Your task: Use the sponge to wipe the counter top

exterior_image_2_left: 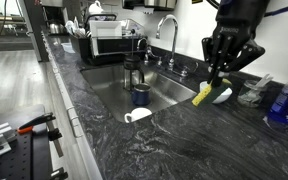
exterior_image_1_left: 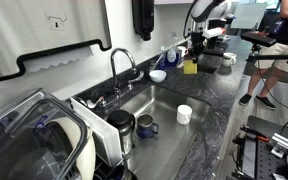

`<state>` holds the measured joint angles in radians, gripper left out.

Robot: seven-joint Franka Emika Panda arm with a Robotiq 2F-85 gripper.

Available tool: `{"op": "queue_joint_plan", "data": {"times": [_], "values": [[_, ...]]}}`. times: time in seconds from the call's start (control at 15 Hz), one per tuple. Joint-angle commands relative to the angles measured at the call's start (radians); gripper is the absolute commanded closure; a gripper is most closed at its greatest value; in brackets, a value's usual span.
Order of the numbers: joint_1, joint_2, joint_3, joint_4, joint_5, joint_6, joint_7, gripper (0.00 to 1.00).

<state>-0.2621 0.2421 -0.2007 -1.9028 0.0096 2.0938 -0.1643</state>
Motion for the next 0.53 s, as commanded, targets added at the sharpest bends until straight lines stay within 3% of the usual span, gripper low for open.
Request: {"op": "queue_joint_plan", "data": {"times": [0.0,0.47], "values": [[-0.021,-0.011,0.010,-0.045,0.069,0.027,-0.066,0.98],[-0.028,0.027,0.019,-0.075,0.193,0.084,-0.197,0.98]]}}
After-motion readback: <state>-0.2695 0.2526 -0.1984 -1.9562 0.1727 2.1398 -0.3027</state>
